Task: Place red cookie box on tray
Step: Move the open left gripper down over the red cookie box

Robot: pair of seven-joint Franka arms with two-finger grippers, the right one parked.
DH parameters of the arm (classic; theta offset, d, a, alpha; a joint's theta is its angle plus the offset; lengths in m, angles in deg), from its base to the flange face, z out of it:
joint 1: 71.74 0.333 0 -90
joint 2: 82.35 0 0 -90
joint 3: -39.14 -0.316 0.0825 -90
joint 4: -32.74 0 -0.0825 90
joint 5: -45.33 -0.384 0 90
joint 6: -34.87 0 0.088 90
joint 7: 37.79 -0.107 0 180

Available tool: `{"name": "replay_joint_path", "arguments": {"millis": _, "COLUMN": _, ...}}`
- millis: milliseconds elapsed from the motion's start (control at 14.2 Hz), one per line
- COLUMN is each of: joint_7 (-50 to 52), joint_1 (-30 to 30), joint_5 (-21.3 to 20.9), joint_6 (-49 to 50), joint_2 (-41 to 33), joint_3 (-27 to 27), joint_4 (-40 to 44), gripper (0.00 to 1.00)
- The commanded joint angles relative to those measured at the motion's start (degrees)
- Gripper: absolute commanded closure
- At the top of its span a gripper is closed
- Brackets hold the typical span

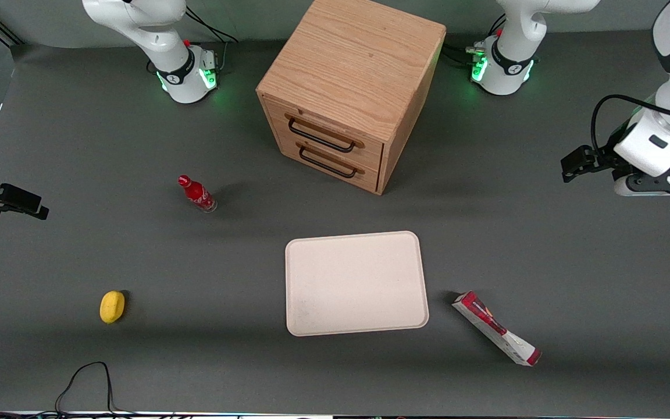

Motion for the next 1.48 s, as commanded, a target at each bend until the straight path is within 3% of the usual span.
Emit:
{"name": "replay_joint_path", "arguments": {"millis": 0, "joint_7": -1.38, "joint_1": 1.06, "joint_5": 0.8, "joint_6": -0.16, "joint_2": -0.17, "joint_3": 0.67, "joint_4": -0.23, "gripper": 0.0}}
{"name": "replay_joint_path", "arguments": {"millis": 353, "joint_7": -1.3, "joint_1": 0.8, "joint_5": 0.79, "joint_6": 1.5, "joint_2": 4.92, "joint_3": 0.67, "joint_4": 3.1, "gripper": 0.0}}
{"name": "replay_joint_path", "arguments": {"millis": 565, "joint_7": 2.29, "joint_1": -1.04, "joint_5": 0.97, "joint_6": 3.6, "joint_2": 13.42, "joint_3": 0.93, "joint_4": 13.53, "gripper": 0.01}}
{"name": "replay_joint_path", "arguments": {"millis": 776, "joint_7": 12.72, "joint_1": -3.41, "joint_5": 1.41, "joint_6": 5.29, "joint_2": 24.05, "joint_3": 1.02, "joint_4": 26.45, "gripper": 0.01}}
{"name": "replay_joint_path", "arguments": {"millis": 988, "joint_7": 27.92, "joint_1": -4.3, "joint_5": 7.01, "joint_6": 3.98, "joint_2": 34.43, "joint_3": 0.76, "joint_4": 36.22, "gripper": 0.02}}
{"name": "replay_joint_path", "arguments": {"millis": 1271, "joint_7": 47.35, "joint_1": -6.49, "joint_5": 8.7, "joint_6": -5.14, "joint_2": 43.84, "joint_3": 0.23, "joint_4": 41.08, "gripper": 0.02}}
{"name": "replay_joint_path", "arguments": {"millis": 1412, "joint_7": 51.08, "joint_1": -6.93, "joint_5": 8.62, "joint_6": -10.51, "joint_2": 46.57, "joint_3": -0.73, "joint_4": 40.73, "gripper": 0.02}}
